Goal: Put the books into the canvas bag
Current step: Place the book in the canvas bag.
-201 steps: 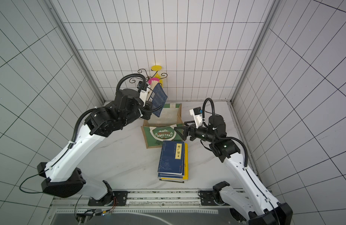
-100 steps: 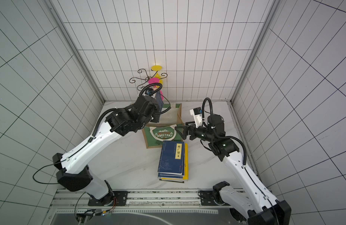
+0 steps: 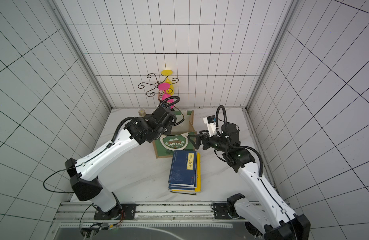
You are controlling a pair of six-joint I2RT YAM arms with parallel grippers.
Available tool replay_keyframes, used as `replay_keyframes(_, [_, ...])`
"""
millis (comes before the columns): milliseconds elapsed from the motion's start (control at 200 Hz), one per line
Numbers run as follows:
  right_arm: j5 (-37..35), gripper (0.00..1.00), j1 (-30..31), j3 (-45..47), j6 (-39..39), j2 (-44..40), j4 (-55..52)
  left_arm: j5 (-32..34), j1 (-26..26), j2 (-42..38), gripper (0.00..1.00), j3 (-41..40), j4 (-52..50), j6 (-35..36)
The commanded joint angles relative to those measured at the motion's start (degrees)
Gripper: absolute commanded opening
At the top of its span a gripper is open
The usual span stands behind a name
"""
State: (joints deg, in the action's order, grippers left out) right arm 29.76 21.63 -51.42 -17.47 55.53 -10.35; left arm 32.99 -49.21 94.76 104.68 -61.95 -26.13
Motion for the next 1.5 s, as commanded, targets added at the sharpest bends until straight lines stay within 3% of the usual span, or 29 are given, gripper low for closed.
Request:
replay_keyframes(0, [-2.07,0.99,-0.45,3.92,2.01,-1.71,-1.34,-2.15,1.31,0.67,0.00,-1.00,3.41,-0.61])
replay_keyframes(615, [-4.26,0.99,-0.40,5.80,3.37,-1.75,-2.49,-6.16,4.98,4.27,0.00,-8.31,6.55,-2.45])
replay_keyframes(830, [-3.35,0.99,-0.45,6.07,2.76,-0.65,-1.37,-12.64,8.52,6.37,0.00,-8.16,6.46,-1.93])
replay_keyframes(1189, [-2.62,0.99,-0.43,6.77,2.09,0.44,0.22,-16.19,10.55,8.67,0.01,-8.18,6.25,-0.50])
replay_keyframes(1494, [-2.63,0.99,-0.45,6.51,2.42,0.54,-0.04,-17.66,10.99,9.21,0.18,-8.28,6.65,-0.15])
